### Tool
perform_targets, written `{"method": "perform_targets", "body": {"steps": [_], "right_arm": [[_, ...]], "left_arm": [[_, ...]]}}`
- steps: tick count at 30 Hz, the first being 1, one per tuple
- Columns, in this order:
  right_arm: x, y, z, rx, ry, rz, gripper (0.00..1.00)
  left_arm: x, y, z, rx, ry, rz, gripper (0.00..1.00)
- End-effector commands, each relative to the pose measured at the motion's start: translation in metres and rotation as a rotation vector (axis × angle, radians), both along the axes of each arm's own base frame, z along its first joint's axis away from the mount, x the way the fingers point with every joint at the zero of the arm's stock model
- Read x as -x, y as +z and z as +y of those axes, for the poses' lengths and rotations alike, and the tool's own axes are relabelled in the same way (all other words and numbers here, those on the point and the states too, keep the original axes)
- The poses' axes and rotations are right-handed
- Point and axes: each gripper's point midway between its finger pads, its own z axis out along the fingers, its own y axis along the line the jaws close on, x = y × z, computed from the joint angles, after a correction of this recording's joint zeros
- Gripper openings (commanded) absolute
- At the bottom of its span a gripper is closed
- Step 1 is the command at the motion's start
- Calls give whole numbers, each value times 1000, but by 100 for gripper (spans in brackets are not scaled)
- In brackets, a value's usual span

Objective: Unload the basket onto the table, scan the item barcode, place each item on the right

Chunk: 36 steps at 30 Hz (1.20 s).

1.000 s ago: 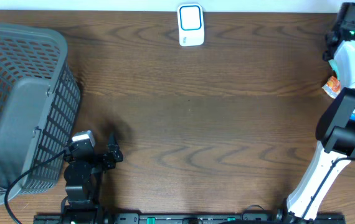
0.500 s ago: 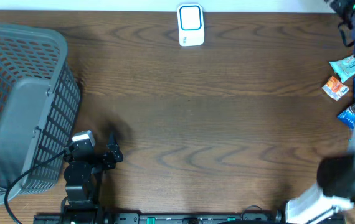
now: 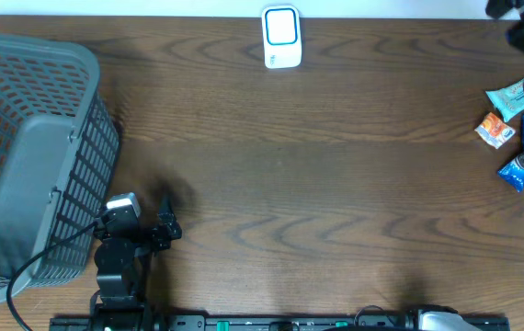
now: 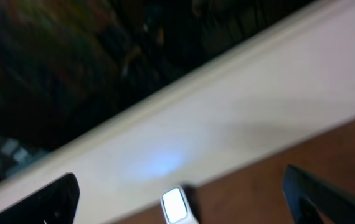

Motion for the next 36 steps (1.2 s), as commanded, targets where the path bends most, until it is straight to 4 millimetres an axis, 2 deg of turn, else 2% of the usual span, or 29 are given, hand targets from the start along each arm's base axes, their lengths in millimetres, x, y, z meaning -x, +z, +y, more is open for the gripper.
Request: {"method": "perform_targets", "body": {"steps": [1, 3, 8, 11, 15, 19, 22, 26, 32, 36], "right_arm": [[26, -4, 4, 12, 13, 34, 99], [39, -13, 4, 13, 8, 78, 99], [77, -33, -26, 85, -157, 182, 99], [102, -36, -38, 104, -230, 195, 99], [133, -32, -44, 113, -276, 120, 99], [155, -25, -43, 183, -269, -30, 99], [168, -32, -42, 210, -269, -106, 99], [175, -57, -34, 209, -225, -117, 99], [159, -92, -23, 237, -146, -43, 99], [152, -105, -18, 256, -107, -14, 99]], "left_arm": [[3, -14, 3, -13, 13, 34, 98], [3, -14, 3, -13, 13, 34, 98], [3, -14, 3, -13, 13, 34, 98], [3, -14, 3, -13, 13, 34, 98], [3, -14, 3, -13, 13, 34, 98], [3, -14, 3, -13, 13, 34, 98], [3, -14, 3, -13, 13, 34, 98], [3, -14, 3, -12, 13, 34, 98], [3, -14, 3, -12, 13, 34, 98], [3, -14, 3, -13, 13, 34, 98]]}}
